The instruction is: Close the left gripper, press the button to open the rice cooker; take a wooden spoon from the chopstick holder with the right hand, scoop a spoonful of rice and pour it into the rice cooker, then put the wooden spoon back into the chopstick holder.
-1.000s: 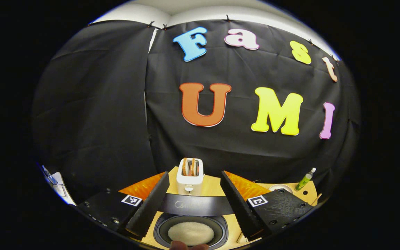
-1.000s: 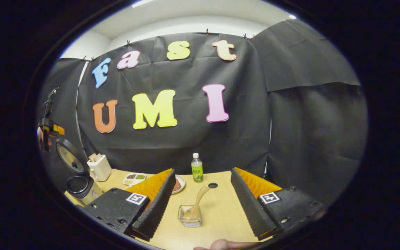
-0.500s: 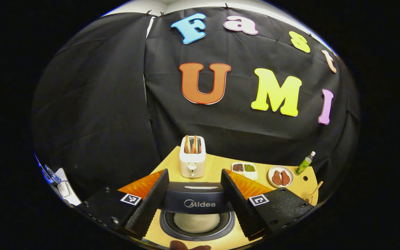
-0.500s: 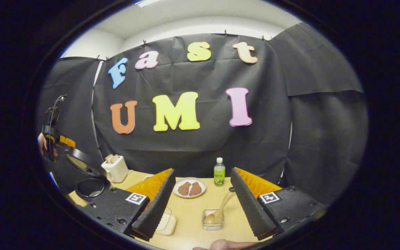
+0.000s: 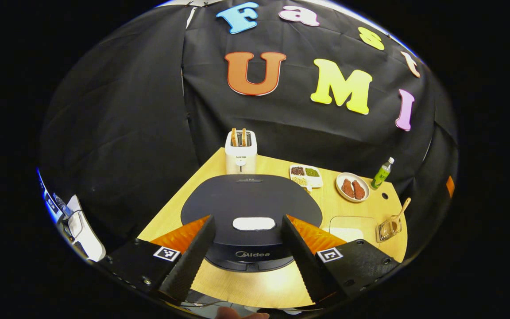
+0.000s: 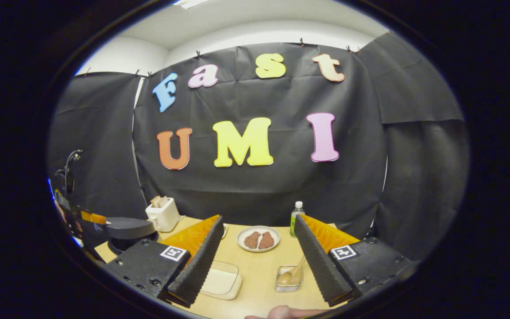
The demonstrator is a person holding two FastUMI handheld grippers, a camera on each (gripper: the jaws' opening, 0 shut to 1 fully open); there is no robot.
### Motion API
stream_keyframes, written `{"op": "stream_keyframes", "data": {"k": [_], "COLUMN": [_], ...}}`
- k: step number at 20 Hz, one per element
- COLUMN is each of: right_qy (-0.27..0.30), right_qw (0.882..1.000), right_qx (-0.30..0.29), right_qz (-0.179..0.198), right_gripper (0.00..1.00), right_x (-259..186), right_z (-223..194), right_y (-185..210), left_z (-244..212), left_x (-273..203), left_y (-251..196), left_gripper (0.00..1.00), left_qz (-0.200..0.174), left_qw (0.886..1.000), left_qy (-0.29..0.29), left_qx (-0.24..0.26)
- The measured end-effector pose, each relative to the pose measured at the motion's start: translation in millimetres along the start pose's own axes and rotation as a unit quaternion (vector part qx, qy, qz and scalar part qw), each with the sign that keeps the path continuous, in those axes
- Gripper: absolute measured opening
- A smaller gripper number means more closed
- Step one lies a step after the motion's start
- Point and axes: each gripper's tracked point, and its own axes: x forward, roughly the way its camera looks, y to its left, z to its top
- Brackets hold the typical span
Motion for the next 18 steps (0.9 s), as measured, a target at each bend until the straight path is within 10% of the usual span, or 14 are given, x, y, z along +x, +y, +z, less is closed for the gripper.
{"op": "stream_keyframes", "data": {"k": [18], "right_qy": [0.026], "right_qw": [0.998], "right_qx": [0.027], "right_qz": [0.049], "right_gripper": [1.0], "right_x": [58.0], "right_z": [-20.9], "right_y": [-2.9], "left_z": [-80.2], "left_x": [18.8], "left_y": [-5.6], "left_gripper": [0.99], "left_qz": [0.031], "left_qw": [0.992], "left_qy": [0.122], "left_qx": [-0.014]}}
